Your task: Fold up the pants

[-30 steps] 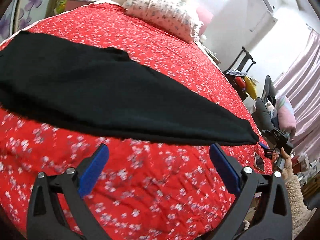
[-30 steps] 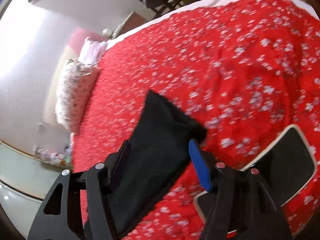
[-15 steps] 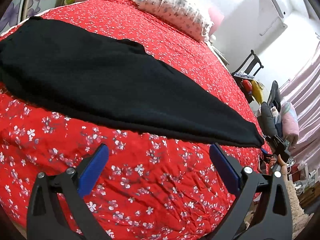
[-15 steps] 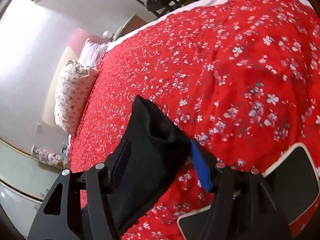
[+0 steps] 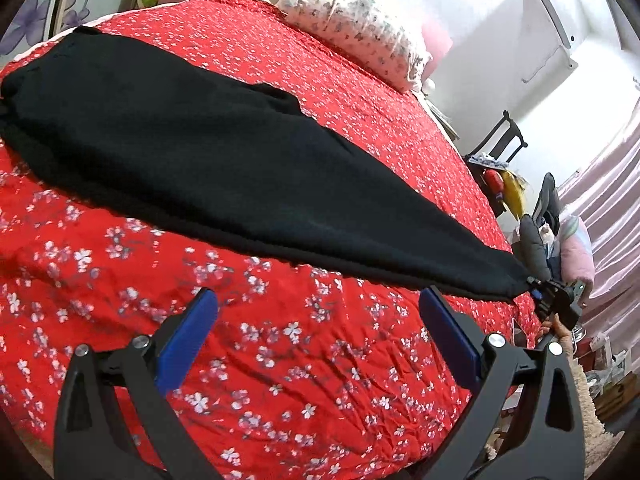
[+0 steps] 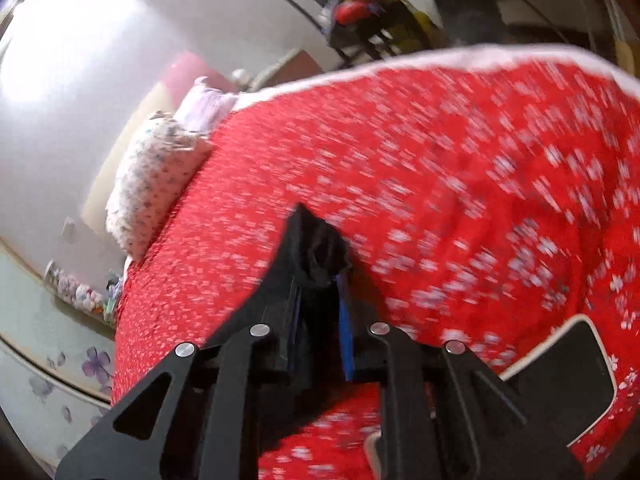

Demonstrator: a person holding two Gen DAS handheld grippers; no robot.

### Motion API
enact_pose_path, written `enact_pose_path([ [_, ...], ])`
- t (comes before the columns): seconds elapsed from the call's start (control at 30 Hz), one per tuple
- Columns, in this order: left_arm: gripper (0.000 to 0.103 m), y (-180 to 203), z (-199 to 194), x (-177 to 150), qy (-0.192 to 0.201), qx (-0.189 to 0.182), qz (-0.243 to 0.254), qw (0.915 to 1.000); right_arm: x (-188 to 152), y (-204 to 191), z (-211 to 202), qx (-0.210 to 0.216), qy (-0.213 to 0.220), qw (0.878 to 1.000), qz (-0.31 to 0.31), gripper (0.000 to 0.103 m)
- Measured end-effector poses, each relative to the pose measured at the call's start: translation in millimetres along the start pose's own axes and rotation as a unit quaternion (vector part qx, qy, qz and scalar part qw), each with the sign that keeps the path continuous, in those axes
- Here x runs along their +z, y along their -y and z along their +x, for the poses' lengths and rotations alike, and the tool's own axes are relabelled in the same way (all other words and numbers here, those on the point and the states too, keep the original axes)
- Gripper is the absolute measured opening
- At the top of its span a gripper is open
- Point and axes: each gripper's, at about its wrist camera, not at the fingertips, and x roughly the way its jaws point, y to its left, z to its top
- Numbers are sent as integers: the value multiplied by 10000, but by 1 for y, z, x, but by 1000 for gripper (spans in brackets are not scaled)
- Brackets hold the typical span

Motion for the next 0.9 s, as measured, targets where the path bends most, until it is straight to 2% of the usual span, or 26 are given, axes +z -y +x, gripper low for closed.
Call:
enact_pose_path([
  [0.13, 101, -6, -8, -2, 106, 8, -58, 9999, 1, -51, -6, 390, 57, 9982, -456, 16],
  [0.3, 101, -13, -18, -6, 203, -44, -177, 9996, -16, -130, -7, 1072, -109, 9886, -1050, 16],
  [0.4, 101, -17, -26, -10, 306, -29, -194, 9993, -44, -182, 0, 1458, -439, 9776, -1454, 16],
  [0.53, 101, -18, -37, -15, 452, -16, -225, 9987, -110, -250, 29, 1961, -1239, 9544, -1881, 16],
  [0.57, 101, -19, -40, -17, 485, -21, -257, 9985, -122, -258, 35, 1973, -1386, 9514, -1914, 16],
  [0.7, 101, -26, -52, -24, 571, -25, -366, 9977, -202, -295, 68, 2080, -2216, 9259, -2242, 16],
  [0.77, 101, -34, -57, -27, 586, 12, -423, 9974, -242, -301, 85, 1848, -2655, 9149, -2413, 16],
  [0.83, 101, -41, -61, -30, 595, 48, -484, 9970, -267, -298, 96, 1611, -2881, 9104, -2493, 16],
  [0.9, 101, -49, -63, -31, 610, 86, -573, 9965, -272, -299, 101, 1575, -2943, 9115, -2402, 16],
])
